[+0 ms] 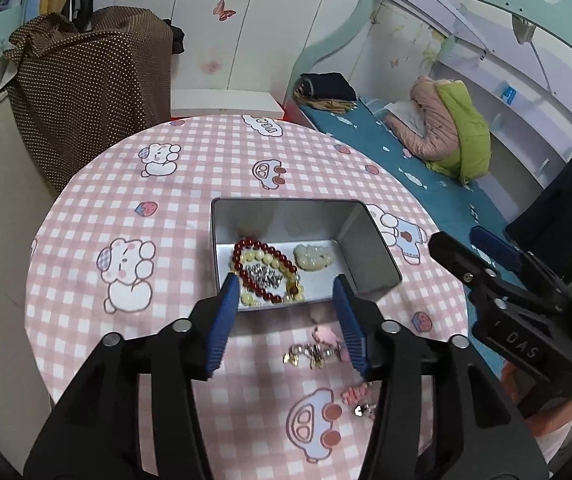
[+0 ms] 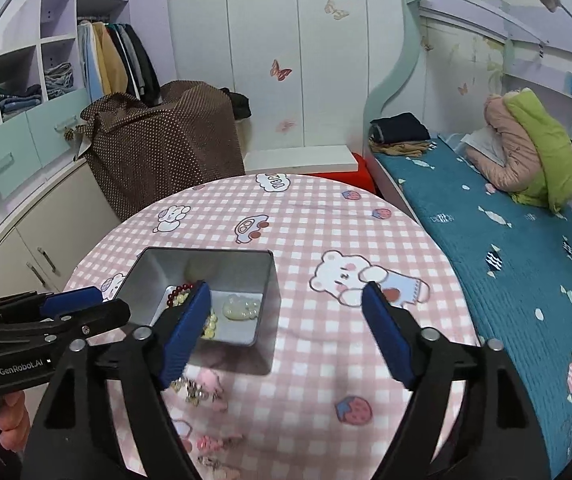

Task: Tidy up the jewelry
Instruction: 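Open the right tool to drop the jade pendant into the tin while the left withdraws, then move both open tools back toward the remaining charms beside the tin, then grasp the pink bunny charm with the left tool while the right grasps a pink charm, then carry the pink bunny charm over the tin with the left tool and release it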

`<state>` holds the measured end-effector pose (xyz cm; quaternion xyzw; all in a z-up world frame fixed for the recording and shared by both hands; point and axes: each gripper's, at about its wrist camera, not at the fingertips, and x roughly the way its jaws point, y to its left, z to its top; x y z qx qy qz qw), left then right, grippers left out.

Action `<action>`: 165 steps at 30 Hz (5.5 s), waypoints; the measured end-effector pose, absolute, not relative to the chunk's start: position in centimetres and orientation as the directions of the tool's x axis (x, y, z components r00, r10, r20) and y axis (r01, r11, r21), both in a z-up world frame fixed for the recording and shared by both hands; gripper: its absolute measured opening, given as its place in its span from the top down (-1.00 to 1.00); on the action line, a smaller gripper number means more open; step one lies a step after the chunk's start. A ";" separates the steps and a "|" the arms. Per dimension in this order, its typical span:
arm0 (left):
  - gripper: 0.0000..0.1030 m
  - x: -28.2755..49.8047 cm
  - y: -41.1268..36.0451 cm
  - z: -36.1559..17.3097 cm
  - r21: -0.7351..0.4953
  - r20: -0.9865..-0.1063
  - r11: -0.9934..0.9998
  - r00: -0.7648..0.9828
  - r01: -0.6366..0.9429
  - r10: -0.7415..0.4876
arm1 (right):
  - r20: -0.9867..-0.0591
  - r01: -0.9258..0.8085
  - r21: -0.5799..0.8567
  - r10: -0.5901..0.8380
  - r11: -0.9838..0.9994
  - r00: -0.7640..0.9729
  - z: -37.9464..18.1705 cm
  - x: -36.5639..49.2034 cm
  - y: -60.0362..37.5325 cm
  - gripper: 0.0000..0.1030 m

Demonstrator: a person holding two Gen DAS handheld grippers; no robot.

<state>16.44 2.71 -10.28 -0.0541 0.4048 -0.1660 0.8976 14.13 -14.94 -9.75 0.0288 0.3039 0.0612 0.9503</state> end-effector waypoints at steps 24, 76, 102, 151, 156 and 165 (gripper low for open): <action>-0.67 12.2 3.8 -12.6 -0.177 -0.737 0.966 0.624 0.190 -0.259 | -0.670 -0.064 0.048 0.079 0.997 0.738 -13.6 9.9 -14.8 -0.83; 0.12 11.4 -5.3 -18.3 -0.073 -0.836 0.891 0.459 0.448 -0.299 | -0.726 -0.055 0.069 0.088 0.996 0.682 -18.6 7.6 -17.0 0.60; 1.00 12.6 -3.1 -15.1 -0.206 -0.802 0.896 0.457 0.393 -0.385 | -0.703 -0.036 0.123 0.113 0.992 0.703 -17.2 9.5 -18.7 0.60; 0.69 14.6 0.1 -10.4 -0.199 -0.631 0.930 0.686 0.308 -0.362 | -0.577 -0.225 0.102 0.243 0.969 0.780 -11.3 13.4 -12.8 0.59; 0.69 15.9 0.1 -10.6 -0.211 -0.634 0.927 0.679 0.309 -0.371 | -0.586 -0.246 0.101 0.257 0.964 0.768 -11.3 14.9 -11.7 0.58; 0.69 17.4 -0.4 -11.2 -0.233 -0.648 0.917 0.652 0.324 -0.395 | -0.578 -0.134 0.107 0.171 0.985 0.798 -11.1 14.5 -14.8 0.11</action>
